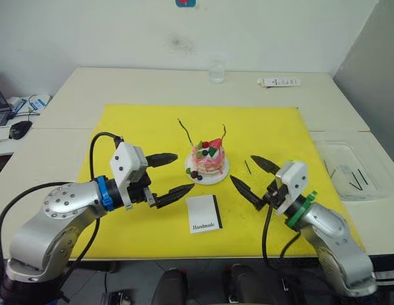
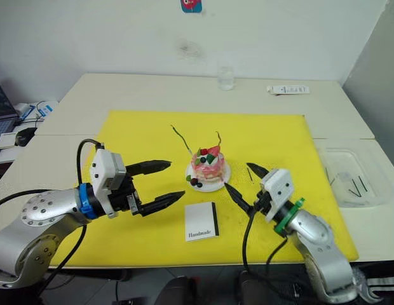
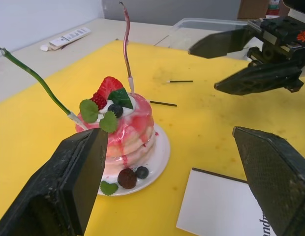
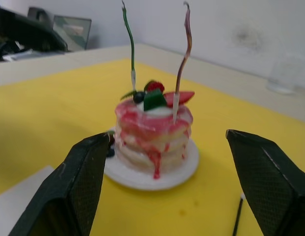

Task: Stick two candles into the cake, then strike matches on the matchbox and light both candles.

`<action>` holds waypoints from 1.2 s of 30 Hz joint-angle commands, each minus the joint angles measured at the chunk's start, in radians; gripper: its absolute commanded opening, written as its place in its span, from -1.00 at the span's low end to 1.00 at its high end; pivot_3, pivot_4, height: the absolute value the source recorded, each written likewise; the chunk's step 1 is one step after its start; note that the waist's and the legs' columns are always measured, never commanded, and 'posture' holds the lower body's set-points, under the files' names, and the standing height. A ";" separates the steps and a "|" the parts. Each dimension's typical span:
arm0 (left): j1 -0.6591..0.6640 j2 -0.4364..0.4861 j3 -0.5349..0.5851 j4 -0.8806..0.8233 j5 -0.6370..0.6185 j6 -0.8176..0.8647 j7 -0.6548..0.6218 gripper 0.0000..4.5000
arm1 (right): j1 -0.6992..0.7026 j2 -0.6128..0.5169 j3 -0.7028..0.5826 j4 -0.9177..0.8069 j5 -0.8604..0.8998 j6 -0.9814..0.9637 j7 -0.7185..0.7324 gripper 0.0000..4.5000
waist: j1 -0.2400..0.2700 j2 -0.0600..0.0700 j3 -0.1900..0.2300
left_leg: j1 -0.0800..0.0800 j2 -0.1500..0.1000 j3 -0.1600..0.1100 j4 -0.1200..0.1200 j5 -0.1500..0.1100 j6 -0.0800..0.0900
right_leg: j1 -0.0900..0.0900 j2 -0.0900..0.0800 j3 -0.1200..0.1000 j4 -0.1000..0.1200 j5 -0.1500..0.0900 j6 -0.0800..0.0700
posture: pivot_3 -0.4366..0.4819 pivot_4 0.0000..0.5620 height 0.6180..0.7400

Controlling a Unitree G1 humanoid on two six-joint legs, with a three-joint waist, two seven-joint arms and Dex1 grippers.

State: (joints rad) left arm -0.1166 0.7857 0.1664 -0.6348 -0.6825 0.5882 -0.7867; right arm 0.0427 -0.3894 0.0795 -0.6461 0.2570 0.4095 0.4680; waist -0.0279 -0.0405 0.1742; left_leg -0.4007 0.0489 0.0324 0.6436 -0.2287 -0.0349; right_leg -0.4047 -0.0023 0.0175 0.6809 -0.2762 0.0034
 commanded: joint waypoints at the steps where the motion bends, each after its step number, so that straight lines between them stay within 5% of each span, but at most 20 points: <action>1: 0.008 0.020 -0.009 -0.080 -0.023 -0.005 -0.030 1.00 | 0.033 -0.018 -0.030 -0.053 -0.016 0.037 -0.039 0.76 | 0.000 0.000 0.000 | 0.000 0.000 0.000 0.000 0.000 0.000 | 0.000 0.000 0.000 0.000 0.000 0.000 | -0.05 -0.47 1.00; 9: -0.061 -0.030 -0.118 0.013 0.082 -0.113 -0.073 1.00 | 0.020 0.017 -0.038 -0.004 -0.070 0.066 -0.135 0.76 | 0.002 0.000 0.000 | 0.000 -0.001 0.000 0.001 0.000 0.000 | 0.000 0.000 -0.001 0.000 0.000 0.000 | -0.05 -0.47 1.00; 15: -0.015 -0.045 -0.096 0.069 0.089 -0.118 -0.065 1.00 | 0.032 -0.065 -0.072 -0.044 0.006 0.092 -0.022 0.76 | -0.001 0.000 0.000 | -0.001 -0.001 0.001 0.000 0.000 0.000 | 0.000 0.001 0.001 -0.001 -0.001 0.000 | -0.05 -0.47 1.00; 17: -0.006 -0.049 -0.070 0.078 0.023 -0.038 -0.038 1.00 | 0.031 -0.112 -0.098 -0.057 0.039 0.105 0.025 0.76 | 0.000 0.000 0.000 | -0.001 -0.001 0.000 0.000 0.000 0.000 | 0.000 0.001 0.000 -0.001 -0.001 0.001 | -0.05 -0.47 1.00; 23: 0.032 0.119 0.119 0.187 -0.449 0.470 -0.016 1.00 | -0.025 -0.278 -0.142 -0.075 0.160 0.165 0.196 0.76 | -0.005 0.000 0.001 | 0.000 0.001 -0.001 0.000 0.000 0.000 | 0.000 0.001 -0.001 0.000 -0.001 0.001 | -0.05 -0.47 1.00; 26: -0.040 0.141 0.122 0.263 -0.637 0.625 0.088 1.00 | -0.065 -0.324 -0.128 -0.061 0.187 0.216 0.224 0.76 | -0.001 0.000 0.001 | 0.001 0.000 -0.003 0.000 0.000 0.000 | 0.000 0.001 -0.003 0.001 -0.001 0.000 | -0.05 -0.47 1.00; 32: -0.123 0.117 0.026 0.424 -0.876 0.805 0.328 1.00 | -0.138 -0.379 -0.048 -0.053 0.186 0.273 0.271 -0.14 | 0.003 -0.001 0.002 | -0.001 -0.002 0.000 0.000 0.000 0.000 | 0.000 -0.001 0.000 -0.001 -0.001 0.001 | -0.05 -0.47 1.00; 36: -0.141 0.076 -0.021 0.481 -0.925 0.813 0.447 1.00 | -0.175 -0.383 -0.011 -0.057 0.188 0.306 0.274 -0.81 | 0.003 -0.001 0.002 | -0.001 -0.002 -0.001 0.000 0.000 0.000 | 0.000 -0.002 -0.001 -0.001 -0.002 0.001 | -0.05 -0.47 1.00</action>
State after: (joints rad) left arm -0.2441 0.8651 0.1432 -0.1560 -1.5667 1.3968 -0.3707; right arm -0.1156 -0.7648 0.0660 -0.6803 0.4346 0.7116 0.7371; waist -0.0251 -0.0414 0.1759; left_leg -0.4022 0.0476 0.0307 0.6433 -0.2288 -0.0347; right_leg -0.4051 -0.0040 0.0156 0.6800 -0.2778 0.0045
